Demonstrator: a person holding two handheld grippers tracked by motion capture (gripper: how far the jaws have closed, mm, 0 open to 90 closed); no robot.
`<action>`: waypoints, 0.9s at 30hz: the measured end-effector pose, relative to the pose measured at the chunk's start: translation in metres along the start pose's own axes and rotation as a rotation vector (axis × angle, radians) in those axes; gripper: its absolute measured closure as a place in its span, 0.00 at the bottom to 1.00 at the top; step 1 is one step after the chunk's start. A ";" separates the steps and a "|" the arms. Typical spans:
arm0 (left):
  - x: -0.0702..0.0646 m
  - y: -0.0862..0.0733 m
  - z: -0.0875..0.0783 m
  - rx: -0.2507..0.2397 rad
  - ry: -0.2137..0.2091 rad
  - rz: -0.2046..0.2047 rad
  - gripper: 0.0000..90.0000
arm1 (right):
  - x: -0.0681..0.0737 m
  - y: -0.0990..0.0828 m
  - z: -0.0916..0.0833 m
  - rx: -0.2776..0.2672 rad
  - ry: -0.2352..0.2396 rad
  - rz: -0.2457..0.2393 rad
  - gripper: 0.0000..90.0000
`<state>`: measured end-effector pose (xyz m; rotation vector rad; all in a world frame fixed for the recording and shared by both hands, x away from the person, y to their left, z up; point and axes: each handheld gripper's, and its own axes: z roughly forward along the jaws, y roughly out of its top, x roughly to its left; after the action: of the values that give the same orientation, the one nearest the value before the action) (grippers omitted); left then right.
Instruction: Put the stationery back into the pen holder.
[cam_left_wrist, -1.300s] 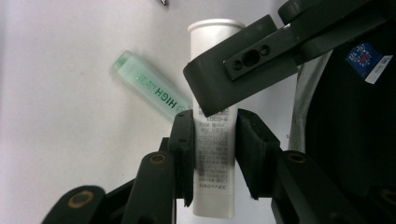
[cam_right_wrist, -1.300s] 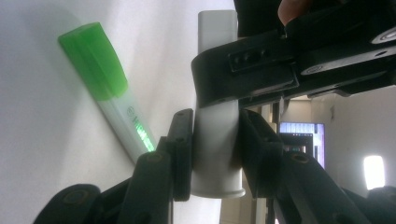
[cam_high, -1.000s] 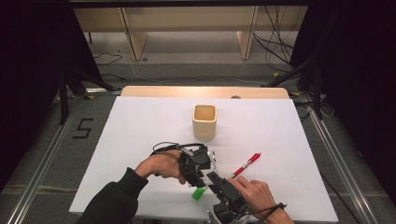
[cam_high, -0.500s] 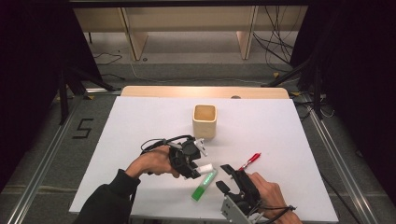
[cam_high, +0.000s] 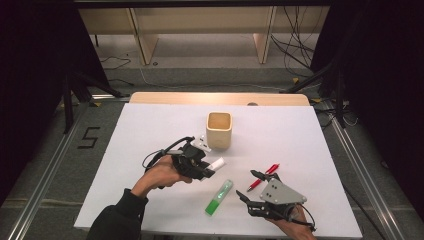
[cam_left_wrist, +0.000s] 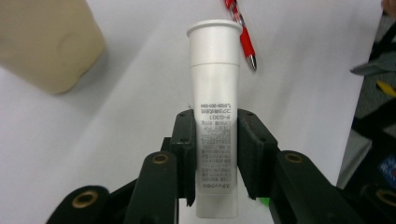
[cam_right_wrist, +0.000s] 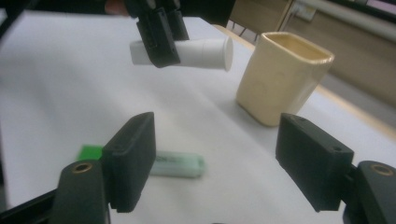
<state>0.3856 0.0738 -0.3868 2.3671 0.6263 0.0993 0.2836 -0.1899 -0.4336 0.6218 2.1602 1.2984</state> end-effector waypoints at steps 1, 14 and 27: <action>0.001 0.000 -0.001 -0.020 0.017 -0.013 0.78 | -0.003 -0.001 -0.001 -0.008 0.013 0.052 0.32; 0.017 -0.001 -0.006 -0.224 0.163 -0.154 0.78 | -0.016 -0.011 -0.004 -0.016 0.052 0.276 0.28; 0.032 0.020 -0.005 -0.323 0.263 -0.218 0.78 | -0.013 -0.017 -0.004 -0.007 0.061 0.333 0.25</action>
<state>0.4211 0.0785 -0.3729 1.9771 0.9164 0.3898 0.2887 -0.2080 -0.4443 0.9826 2.1635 1.5102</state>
